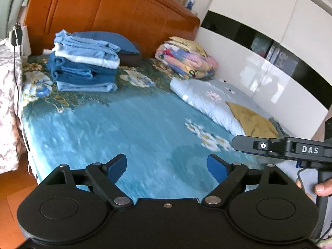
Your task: Fold clothes
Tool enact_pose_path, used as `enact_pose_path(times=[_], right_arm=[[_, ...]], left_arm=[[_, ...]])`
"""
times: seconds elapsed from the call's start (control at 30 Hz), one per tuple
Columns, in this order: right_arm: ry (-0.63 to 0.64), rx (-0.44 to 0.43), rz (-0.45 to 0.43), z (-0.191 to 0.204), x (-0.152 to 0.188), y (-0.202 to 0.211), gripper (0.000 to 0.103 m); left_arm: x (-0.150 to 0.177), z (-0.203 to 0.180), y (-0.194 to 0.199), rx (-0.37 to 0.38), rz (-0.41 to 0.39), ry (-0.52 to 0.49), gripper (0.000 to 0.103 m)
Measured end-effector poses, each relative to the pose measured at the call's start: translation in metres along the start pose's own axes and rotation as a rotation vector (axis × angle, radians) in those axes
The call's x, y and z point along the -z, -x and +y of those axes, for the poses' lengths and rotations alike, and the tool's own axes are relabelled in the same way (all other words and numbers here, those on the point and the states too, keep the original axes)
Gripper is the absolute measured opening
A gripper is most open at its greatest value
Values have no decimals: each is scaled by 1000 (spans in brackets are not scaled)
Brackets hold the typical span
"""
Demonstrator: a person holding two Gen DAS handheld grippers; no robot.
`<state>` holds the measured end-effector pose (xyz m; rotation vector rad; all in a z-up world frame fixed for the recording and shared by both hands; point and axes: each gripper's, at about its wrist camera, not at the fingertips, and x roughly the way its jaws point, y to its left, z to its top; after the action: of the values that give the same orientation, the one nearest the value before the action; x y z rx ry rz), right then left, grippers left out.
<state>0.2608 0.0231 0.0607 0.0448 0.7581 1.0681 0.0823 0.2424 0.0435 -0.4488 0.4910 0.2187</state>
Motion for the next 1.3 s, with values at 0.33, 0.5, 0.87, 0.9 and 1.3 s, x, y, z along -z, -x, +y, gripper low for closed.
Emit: enact_pose_path(times=[0.33,0.5,0.87,0.9,1.3], right_arm=[[-39,44,-14,-19,47,32,88],[-56,80,-22,-31,73,43,98],[-163,213,-34,-68,137,65,102],[-165,234,-45,-70,142,67,102],[-184,330,-43,-90,171,69,102]], left_arm=[[33,-31,-10,8,46,-59,93],[48,-46,-18,-3,70,-84,97],[82,-72,-38,-1,107,-152,101],[86,-73,-42,-10,115,-154,101],[115,-86,-72,-60,186,-207,101]])
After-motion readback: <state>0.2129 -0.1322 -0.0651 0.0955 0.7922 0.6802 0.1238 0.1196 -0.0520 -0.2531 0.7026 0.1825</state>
